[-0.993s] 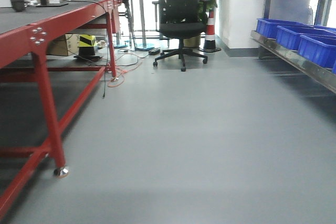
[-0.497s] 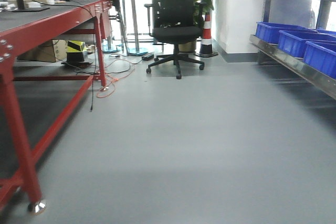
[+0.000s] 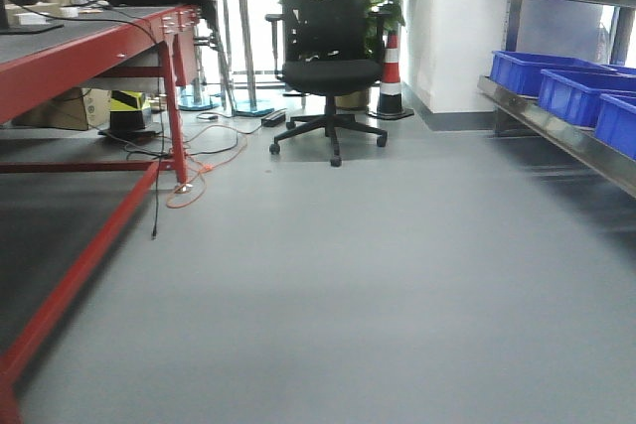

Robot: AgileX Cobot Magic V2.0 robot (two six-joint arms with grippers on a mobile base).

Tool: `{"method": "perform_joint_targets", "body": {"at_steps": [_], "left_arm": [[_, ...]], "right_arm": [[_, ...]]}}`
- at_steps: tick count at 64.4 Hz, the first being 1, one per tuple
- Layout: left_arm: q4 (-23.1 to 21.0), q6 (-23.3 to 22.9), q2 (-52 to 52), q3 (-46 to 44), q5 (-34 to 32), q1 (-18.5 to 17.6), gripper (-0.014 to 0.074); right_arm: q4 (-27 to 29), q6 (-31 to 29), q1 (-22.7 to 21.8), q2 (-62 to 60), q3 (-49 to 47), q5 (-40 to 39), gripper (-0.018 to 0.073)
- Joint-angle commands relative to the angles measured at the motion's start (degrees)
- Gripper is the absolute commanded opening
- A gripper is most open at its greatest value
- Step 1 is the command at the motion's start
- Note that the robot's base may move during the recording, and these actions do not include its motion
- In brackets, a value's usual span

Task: Stack two boxes on right shelf middle
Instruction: 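Carry the boxes with both grippers while driving away from the workbench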

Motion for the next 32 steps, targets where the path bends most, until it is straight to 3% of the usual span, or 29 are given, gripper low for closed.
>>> {"method": "perform_joint_targets", "body": {"at_steps": [1,32], "left_arm": [[-0.31,0.00,-1.00,-0.84,-3.10,-0.29,-0.0111],[-0.28,0.00,-1.00,-0.84,-3.10,-0.16,-0.0111]], "right_arm": [[-0.71,-0.49,-0.27,-0.47,-0.72,-2.75,-0.0154],[-0.71,-0.49,-0.27,-0.47,-0.72,-2.75,-0.0154]]}}
